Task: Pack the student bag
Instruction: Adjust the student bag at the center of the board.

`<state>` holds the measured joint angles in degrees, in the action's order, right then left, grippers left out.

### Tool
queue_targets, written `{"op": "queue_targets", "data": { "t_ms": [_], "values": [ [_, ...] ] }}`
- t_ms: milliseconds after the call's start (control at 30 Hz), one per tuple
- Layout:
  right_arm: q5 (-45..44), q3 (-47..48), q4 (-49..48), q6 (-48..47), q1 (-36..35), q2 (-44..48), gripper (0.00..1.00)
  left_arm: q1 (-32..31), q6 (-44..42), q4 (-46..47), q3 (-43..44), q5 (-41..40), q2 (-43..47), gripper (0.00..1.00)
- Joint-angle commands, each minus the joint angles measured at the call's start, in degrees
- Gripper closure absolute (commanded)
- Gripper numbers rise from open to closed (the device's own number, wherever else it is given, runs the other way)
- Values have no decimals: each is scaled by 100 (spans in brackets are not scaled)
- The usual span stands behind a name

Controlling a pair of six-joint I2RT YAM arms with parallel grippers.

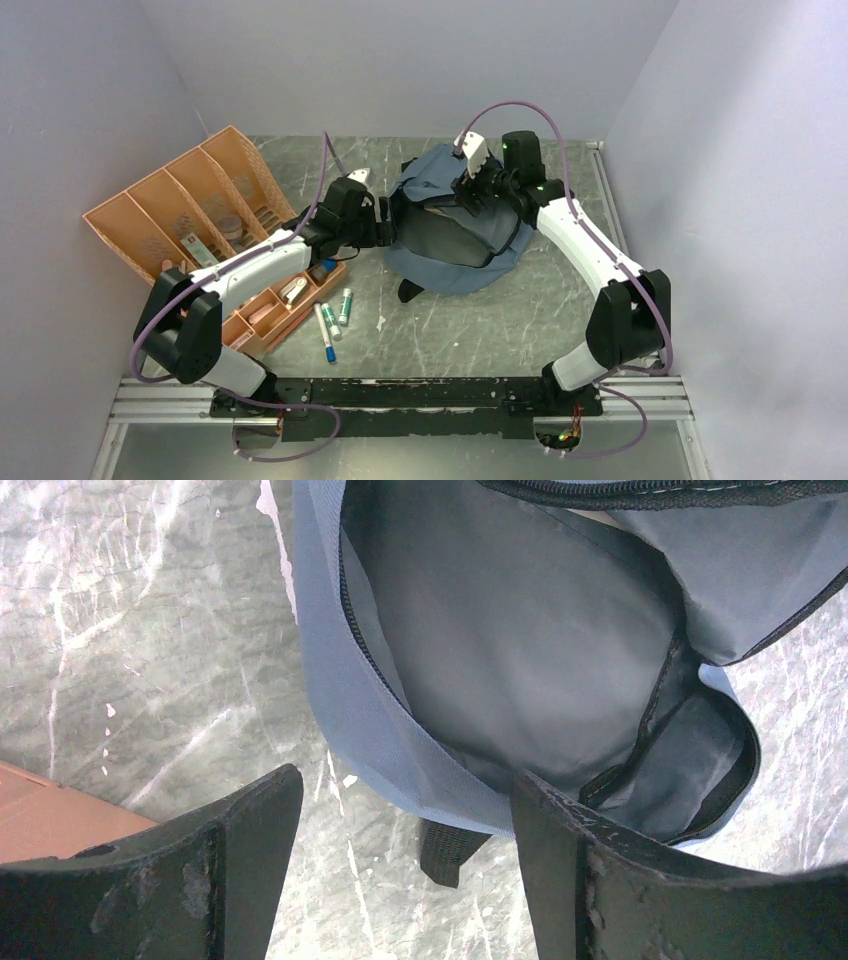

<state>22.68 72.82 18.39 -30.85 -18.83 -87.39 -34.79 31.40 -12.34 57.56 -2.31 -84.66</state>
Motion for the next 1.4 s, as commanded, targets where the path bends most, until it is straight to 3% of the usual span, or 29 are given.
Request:
{"op": "queue_targets", "data": {
  "t_ms": [0,200,367,733,1133,1367],
  "values": [
    [300,232,453,-321,-43,-153,31,-46,84,10,18,145,62,20],
    [-90,196,363,-382,-141,-362,36,-44,101,14,26,178,3,20],
    [-320,456,359,-313,-213,-691,64,-46,85,-25,38,165,2,21],
    [-279,879,669,-106,-557,-875,99,-46,112,7,10,178,25,26],
    [-233,1717,1668,1672,-1223,-1276,100,-46,77,39,44,252,-16,32],
    [444,1265,1462,2566,-1273,-1314,97,-46,86,39,14,240,21,35]
  ]
}}
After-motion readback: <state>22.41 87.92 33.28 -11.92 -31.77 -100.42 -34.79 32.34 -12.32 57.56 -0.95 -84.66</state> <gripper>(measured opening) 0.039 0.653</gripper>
